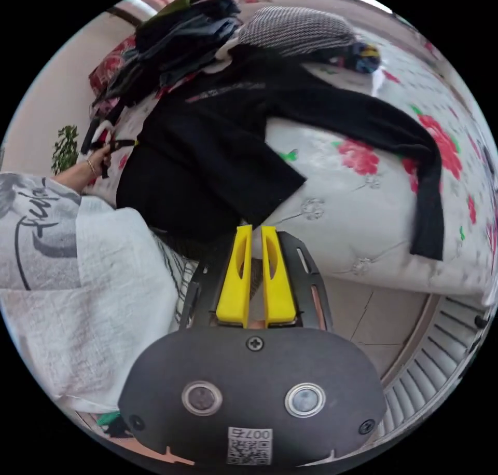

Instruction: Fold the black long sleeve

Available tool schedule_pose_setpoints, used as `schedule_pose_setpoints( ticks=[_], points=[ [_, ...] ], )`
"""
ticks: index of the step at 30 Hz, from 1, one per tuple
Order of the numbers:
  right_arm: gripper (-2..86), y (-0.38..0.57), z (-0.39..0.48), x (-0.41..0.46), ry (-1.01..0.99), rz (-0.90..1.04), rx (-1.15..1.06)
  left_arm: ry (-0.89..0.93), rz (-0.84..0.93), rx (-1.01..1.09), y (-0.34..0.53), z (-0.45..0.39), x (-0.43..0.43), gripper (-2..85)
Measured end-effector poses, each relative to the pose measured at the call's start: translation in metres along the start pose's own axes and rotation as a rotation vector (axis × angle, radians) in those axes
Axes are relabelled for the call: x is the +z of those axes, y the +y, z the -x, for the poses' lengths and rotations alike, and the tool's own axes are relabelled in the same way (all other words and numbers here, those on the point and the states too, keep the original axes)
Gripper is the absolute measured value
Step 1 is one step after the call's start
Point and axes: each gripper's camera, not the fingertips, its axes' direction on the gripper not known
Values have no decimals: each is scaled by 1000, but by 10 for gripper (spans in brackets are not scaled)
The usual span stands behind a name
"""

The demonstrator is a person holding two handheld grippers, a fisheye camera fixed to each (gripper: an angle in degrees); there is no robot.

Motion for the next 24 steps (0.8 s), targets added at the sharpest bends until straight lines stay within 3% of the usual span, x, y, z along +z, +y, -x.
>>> schedule_pose_setpoints(
  ticks=[5,11,17,21,24],
  points=[
    [94,10,-90,-54,141,-244,390,-5,-45,-104,22,11,-20,-2],
    [114,24,-184,-43,227,-265,715,20,-35,-271,76,30,-42,-9],
    [66,19,-213,-25,216,-167,744,-27,2,-281,101,17,-45,-10],
    [21,29,-224,-68,257,-306,736,-16,33,-287,99,7,-35,-10],
    [9,33,-203,-148,316,-577,623,-2,16,-274,95,-1,-37,-10]
  ],
)
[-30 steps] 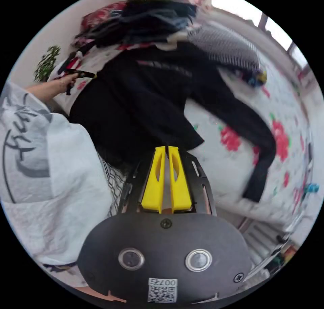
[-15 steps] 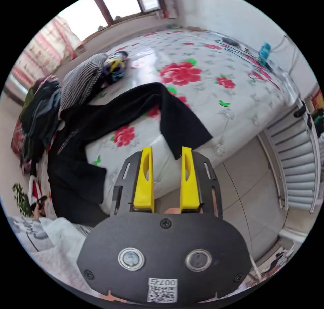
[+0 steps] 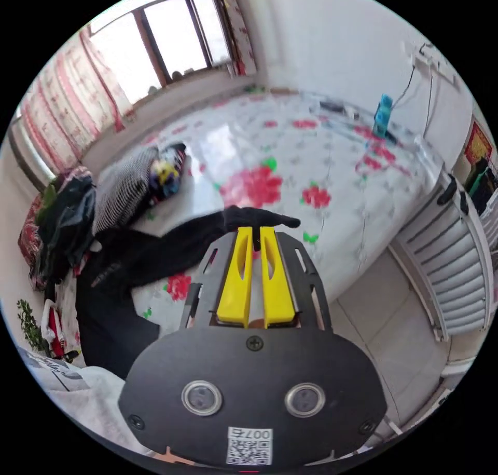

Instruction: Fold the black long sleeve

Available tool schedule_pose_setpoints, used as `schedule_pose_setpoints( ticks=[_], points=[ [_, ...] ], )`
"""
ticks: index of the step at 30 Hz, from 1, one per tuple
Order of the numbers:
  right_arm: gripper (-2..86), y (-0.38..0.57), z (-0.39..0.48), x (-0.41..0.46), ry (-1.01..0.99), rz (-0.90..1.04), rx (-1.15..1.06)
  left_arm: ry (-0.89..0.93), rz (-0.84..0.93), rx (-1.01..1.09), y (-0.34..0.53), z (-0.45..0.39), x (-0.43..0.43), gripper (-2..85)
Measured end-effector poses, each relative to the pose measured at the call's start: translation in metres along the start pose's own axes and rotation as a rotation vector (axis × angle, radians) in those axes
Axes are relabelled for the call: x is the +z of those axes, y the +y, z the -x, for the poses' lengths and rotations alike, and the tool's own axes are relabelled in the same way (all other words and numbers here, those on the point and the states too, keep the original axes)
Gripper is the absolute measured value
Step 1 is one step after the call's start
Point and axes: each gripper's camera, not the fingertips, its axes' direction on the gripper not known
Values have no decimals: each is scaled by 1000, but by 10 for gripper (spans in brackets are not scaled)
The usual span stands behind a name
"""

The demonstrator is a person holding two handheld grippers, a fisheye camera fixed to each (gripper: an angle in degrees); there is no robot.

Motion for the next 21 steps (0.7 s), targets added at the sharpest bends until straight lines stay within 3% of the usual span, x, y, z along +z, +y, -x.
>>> schedule_pose_setpoints(
  ticks=[2,5,9,12,15,21],
  points=[
    [6,-23,10,-66,-37,-214,-62,9,-9,5,-1,-3,-1,-10],
    [4,-42,16,-118,-60,-365,-122,27,-11,-13,0,1,1,-10],
    [2,-61,-5,-108,-155,-257,-13,70,-27,-73,10,19,7,-10],
    [2,-61,-5,-101,-337,-191,31,107,-38,-116,22,32,9,-10],
    [2,-57,51,-127,-497,-221,-151,117,-56,-127,33,39,5,-10],
    [2,-7,237,-212,-937,-214,-806,188,-175,-88,51,46,-23,-10]
  ],
)
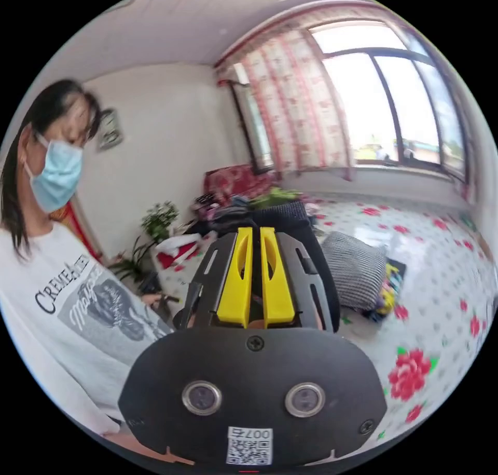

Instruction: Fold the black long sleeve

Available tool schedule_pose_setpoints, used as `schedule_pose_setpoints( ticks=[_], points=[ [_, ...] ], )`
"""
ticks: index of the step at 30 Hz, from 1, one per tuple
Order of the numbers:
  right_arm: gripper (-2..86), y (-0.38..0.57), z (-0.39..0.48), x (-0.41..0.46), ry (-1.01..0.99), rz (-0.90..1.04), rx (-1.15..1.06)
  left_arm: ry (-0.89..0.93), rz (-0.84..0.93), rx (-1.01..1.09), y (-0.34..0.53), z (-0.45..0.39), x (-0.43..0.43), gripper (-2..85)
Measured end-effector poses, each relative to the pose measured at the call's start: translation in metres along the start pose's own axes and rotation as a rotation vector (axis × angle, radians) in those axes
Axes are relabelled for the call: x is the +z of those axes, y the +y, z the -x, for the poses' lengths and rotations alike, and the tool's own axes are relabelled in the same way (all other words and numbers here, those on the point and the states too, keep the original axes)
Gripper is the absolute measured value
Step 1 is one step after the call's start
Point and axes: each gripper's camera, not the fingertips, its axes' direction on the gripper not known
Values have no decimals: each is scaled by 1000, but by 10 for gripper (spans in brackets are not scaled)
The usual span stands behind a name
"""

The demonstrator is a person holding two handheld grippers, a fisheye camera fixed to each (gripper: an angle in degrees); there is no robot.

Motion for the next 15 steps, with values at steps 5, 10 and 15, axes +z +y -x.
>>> schedule_pose_setpoints(
  ticks=[5,10,15],
  points=[
    [2,20,147,161,-428,209,-214,51,-55,11,16,13,-14,-10],
    [-1,136,210,325,-514,610,-51,61,-31,-65,46,48,-8,-10],
    [-3,162,196,337,-635,725,21,63,-3,-33,64,61,-9,-8]
  ],
)
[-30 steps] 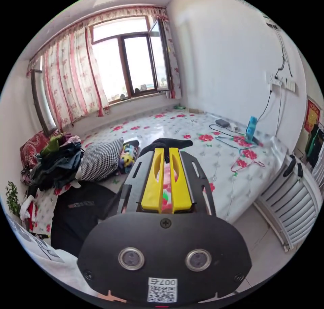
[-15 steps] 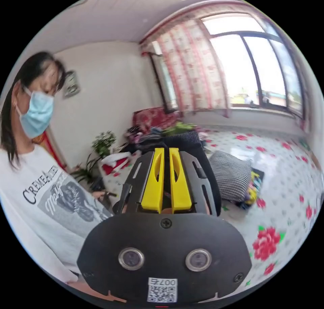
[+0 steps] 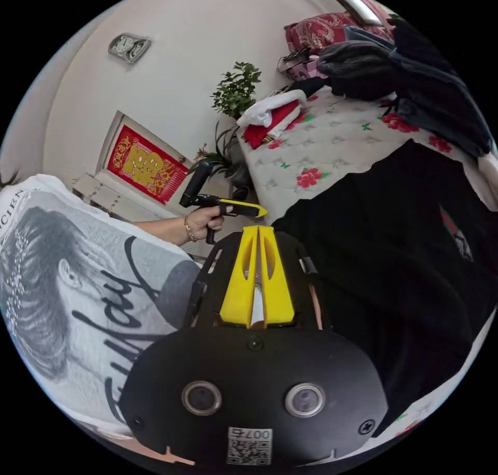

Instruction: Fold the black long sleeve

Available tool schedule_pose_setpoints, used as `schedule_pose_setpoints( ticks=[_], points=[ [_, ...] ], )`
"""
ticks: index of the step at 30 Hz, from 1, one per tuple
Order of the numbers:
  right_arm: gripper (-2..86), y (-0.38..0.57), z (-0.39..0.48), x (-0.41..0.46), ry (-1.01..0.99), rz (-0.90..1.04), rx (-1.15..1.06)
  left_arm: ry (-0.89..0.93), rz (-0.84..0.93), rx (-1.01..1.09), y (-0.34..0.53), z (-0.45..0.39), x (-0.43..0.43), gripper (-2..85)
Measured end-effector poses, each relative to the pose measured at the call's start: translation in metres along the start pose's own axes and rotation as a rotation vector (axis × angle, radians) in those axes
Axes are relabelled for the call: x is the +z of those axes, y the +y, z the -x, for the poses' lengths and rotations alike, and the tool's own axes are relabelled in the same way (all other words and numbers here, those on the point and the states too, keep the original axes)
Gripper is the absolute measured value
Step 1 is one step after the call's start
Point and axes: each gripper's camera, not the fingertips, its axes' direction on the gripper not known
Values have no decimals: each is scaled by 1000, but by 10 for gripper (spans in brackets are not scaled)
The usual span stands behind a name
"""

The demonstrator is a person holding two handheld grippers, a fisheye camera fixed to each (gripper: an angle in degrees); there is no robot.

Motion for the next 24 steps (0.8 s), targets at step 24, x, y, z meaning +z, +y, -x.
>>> schedule_pose_setpoints(
  ticks=[24],
  points=[
    [3,144,-183,-149,697,18,761,-17,260,457,-43,-100,55,-8]
  ],
)
